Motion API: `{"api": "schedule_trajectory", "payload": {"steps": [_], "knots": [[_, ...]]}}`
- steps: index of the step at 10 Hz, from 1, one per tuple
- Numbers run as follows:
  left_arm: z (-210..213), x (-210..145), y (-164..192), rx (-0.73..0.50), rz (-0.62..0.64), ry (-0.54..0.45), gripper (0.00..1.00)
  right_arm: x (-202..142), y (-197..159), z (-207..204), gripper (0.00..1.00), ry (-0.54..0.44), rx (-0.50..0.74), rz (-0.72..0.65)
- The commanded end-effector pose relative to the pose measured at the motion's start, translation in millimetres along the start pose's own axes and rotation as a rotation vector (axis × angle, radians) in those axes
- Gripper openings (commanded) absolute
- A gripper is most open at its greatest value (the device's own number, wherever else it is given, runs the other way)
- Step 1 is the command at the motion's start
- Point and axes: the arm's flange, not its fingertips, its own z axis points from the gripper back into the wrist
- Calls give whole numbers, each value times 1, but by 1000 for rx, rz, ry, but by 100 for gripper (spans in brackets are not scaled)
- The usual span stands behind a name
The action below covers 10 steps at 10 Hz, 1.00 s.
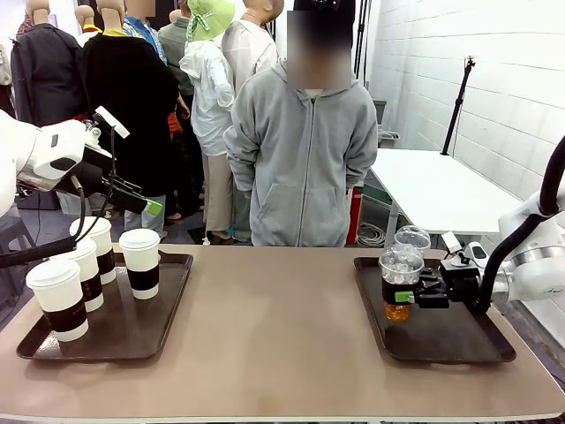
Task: Distribute the coffee onto the tray.
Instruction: Pick up another iced Americano from the middle of the table and place it on the right Handle tray.
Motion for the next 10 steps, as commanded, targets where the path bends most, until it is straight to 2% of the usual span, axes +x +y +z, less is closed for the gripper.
{"api": "schedule_trajectory", "payload": {"steps": [1,6,10], "knots": [[-1,-2,2,-7,5,-2,100,-5,5,3,65,-23,-14,18],[-1,-2,2,-7,5,-2,100,-26,10,5,65,-27,-37,-9],[-1,-2,2,-7,5,-2,100,-30,13,1,65,-18,-29,-25]]}}
